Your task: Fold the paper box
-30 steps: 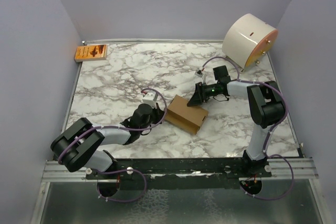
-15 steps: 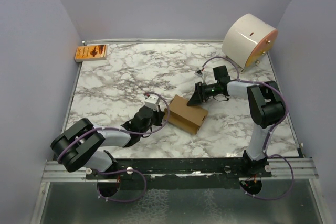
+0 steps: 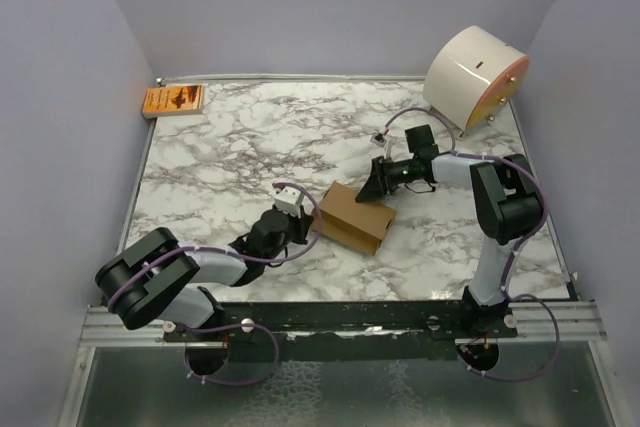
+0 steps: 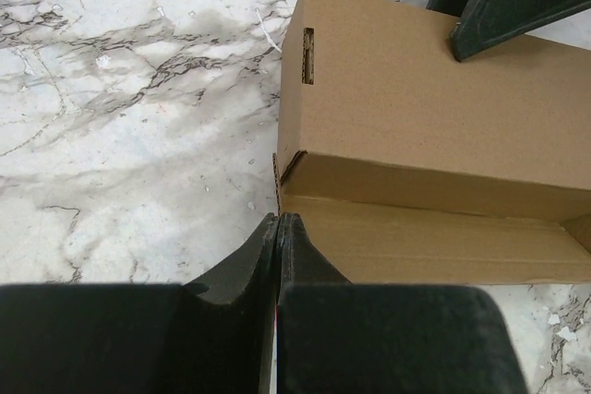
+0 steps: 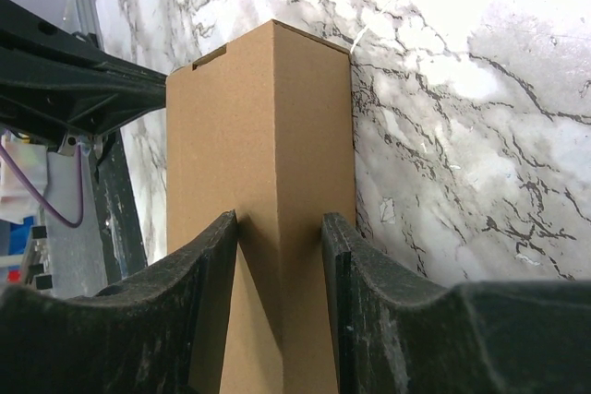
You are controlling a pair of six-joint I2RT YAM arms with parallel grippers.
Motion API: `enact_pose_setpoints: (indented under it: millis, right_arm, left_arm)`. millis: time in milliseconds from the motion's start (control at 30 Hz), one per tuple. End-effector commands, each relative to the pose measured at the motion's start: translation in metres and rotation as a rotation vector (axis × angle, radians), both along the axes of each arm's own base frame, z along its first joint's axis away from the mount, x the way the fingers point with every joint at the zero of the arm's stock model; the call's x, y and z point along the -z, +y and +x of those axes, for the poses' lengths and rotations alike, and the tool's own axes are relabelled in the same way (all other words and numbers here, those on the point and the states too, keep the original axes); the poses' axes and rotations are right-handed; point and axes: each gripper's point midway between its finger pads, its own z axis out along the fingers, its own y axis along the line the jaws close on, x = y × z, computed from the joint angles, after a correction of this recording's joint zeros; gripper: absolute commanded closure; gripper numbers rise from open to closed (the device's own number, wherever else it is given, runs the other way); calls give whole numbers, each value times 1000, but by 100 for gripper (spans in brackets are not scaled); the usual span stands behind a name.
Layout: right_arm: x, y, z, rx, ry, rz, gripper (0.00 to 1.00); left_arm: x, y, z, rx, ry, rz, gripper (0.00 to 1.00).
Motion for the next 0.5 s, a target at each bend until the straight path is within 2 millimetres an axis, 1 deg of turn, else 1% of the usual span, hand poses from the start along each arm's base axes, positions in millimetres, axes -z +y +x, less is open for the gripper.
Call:
enact_pose_setpoints:
  millis: [0, 267, 467]
  right_arm:
    - [20, -7, 6, 42, -20, -77, 60]
    - [21, -8, 7, 45, -28, -84, 61]
    - [22, -8, 6, 42, -24, -81, 62]
  left_arm:
    - [-11, 3, 3, -14, -71, -15, 100]
    - [-13, 3, -1, 4, -120, -5, 100]
    - [-10, 1, -1, 13, -129, 17, 100]
